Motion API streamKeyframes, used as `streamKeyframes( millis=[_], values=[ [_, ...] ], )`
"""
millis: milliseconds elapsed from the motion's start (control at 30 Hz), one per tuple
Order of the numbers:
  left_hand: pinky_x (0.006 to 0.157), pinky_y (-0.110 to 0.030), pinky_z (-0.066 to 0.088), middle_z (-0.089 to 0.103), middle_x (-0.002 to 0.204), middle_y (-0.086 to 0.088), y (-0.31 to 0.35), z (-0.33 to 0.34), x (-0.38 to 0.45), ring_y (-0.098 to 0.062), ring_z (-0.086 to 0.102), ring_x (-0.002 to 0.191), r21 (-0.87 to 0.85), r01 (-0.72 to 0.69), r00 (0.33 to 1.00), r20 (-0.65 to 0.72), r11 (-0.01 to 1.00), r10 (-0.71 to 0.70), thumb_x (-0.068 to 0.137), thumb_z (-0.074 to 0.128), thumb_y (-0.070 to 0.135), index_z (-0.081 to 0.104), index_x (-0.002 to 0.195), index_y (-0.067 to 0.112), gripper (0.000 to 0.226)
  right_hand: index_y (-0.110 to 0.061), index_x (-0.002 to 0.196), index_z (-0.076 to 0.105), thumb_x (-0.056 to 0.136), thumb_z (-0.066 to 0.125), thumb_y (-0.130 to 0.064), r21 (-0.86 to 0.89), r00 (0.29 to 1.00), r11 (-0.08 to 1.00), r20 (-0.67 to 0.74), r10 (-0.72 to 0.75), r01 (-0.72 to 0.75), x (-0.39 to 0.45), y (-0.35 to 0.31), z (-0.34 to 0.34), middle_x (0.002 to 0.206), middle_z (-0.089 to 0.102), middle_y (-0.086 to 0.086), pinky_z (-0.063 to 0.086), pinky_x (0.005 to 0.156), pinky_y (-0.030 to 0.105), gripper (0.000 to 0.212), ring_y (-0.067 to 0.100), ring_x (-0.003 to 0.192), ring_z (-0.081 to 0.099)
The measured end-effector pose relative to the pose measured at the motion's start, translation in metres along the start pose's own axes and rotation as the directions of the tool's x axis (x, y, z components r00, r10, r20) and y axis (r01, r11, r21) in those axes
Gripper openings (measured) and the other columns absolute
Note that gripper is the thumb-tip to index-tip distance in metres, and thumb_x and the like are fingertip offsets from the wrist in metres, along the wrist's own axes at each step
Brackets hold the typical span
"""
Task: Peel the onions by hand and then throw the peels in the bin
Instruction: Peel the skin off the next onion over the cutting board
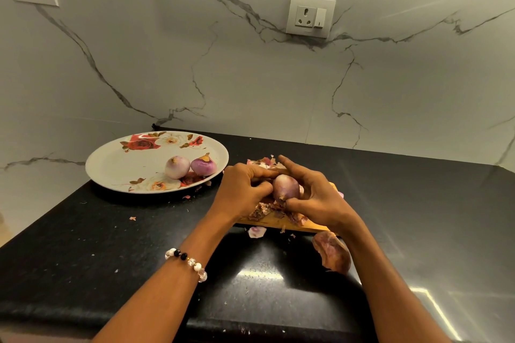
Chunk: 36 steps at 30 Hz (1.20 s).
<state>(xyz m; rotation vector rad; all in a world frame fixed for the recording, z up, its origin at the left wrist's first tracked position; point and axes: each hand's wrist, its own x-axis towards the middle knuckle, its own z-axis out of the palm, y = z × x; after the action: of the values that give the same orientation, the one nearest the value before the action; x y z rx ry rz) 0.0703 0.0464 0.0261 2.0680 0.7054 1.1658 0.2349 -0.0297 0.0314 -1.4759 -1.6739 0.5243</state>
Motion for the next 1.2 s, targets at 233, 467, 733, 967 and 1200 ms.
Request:
streamKeyframes(
  millis=[233,467,733,967,1200],
  values=[
    [0.064,-0.019,0.057,0.072,0.093,0.0,0.004,0.002,0.0,-0.005,0.07,0.079,-0.116,0.021,0.992,-0.124,0.993,-0.035,0.086,0.068,0.009,0.072,0.107,0.011,0.021,-0.019,0.15,0.031,0.078,0.072,0.001,0.041,0.996,0.999,-0.083,-0.015,0.018,0.002,0.005,-0.002,0.142,0.052,0.004,0.051,0.1,0.041,0.085,0.018,0.128,0.052],
    [0.072,-0.016,0.055,0.075,0.091,-0.001,0.003,0.007,-0.003,-0.001,0.067,0.075,0.063,-0.084,0.988,-0.128,0.995,0.091,0.081,0.075,0.015,0.075,0.102,0.013,0.022,-0.014,0.15,0.033,0.078,0.075,0.0,-0.063,0.98,0.997,-0.186,-0.062,0.051,0.007,0.009,0.002,0.141,0.054,0.004,0.051,0.1,0.038,0.085,0.016,0.128,0.052],
    [0.063,-0.021,0.054,0.074,0.077,-0.003,-0.001,0.012,-0.003,-0.008,0.067,0.066,0.166,-0.112,0.975,-0.171,0.98,0.141,0.08,0.074,0.014,0.077,0.092,0.011,0.013,-0.01,0.148,0.036,0.073,0.075,-0.01,-0.199,0.969,0.972,-0.186,-0.162,0.125,0.008,0.008,0.007,0.135,0.058,-0.001,0.047,0.105,0.033,0.085,0.012,0.124,0.055],
    [0.058,-0.022,0.048,0.068,0.068,0.0,-0.007,0.014,-0.001,-0.009,0.06,0.059,0.281,-0.168,0.966,-0.144,0.945,0.215,0.081,0.07,0.014,0.071,0.078,0.011,0.004,-0.011,0.149,0.036,0.075,0.077,-0.009,-0.207,0.966,0.969,-0.189,-0.177,0.137,0.009,0.011,0.007,0.136,0.058,0.005,0.049,0.103,0.032,0.085,0.014,0.124,0.055],
    [0.056,-0.025,0.048,0.066,0.073,-0.001,-0.008,0.013,-0.001,-0.011,0.057,0.063,0.39,-0.2,0.955,-0.127,0.899,0.267,0.083,0.068,0.017,0.062,0.078,0.014,0.008,-0.012,0.15,0.034,0.074,0.076,-0.001,-0.135,0.965,0.98,-0.197,-0.175,0.15,0.009,0.009,0.007,0.132,0.061,0.0,0.049,0.102,0.029,0.088,0.009,0.123,0.056]
  ],
)
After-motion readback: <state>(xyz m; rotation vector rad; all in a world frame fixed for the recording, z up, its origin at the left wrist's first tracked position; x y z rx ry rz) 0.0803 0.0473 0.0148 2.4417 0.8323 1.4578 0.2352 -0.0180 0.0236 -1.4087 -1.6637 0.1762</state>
